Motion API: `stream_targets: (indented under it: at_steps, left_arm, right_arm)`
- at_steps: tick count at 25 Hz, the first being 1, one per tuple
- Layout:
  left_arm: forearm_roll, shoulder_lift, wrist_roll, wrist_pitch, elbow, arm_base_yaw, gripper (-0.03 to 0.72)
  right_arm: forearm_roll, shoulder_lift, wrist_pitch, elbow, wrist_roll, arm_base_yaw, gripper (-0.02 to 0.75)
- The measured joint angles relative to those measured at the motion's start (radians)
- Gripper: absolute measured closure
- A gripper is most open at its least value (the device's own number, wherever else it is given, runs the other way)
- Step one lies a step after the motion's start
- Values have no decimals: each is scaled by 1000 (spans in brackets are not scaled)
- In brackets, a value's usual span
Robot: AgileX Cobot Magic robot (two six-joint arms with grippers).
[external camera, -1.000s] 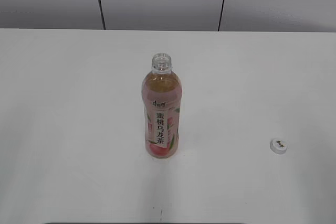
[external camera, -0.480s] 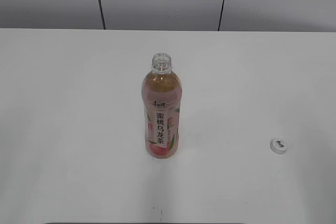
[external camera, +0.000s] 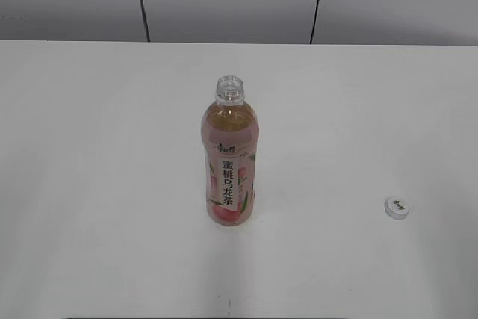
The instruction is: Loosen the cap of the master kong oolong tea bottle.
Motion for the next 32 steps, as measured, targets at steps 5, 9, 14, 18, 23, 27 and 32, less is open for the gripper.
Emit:
stream_targets:
  at_steps: [5, 9, 14, 18, 23, 27, 32]
  left_arm:
    - [1, -1, 0, 0, 0, 0, 186]
    - [1, -1, 0, 0, 0, 60, 193]
    - [1, -1, 0, 0, 0, 265, 206]
    - [1, -12, 0, 0, 0, 443, 207]
    - [1, -69, 0, 0, 0, 545, 209]
    - [2, -110, 0, 0, 0, 545, 209]
    - [2, -110, 0, 0, 0, 512, 209]
  right_arm:
    - [0, 0, 0, 0, 0, 0, 219]
    - [0, 0, 0, 0, 0, 0, 219]
    - [0, 0, 0, 0, 0, 0, 219]
    - [1, 0, 0, 0, 0, -8, 219]
    - [2, -63, -1, 0, 0, -84, 219]
    - [3, -209, 0, 0, 0, -146, 219]
    - [4, -370, 1, 0, 0, -220, 219]
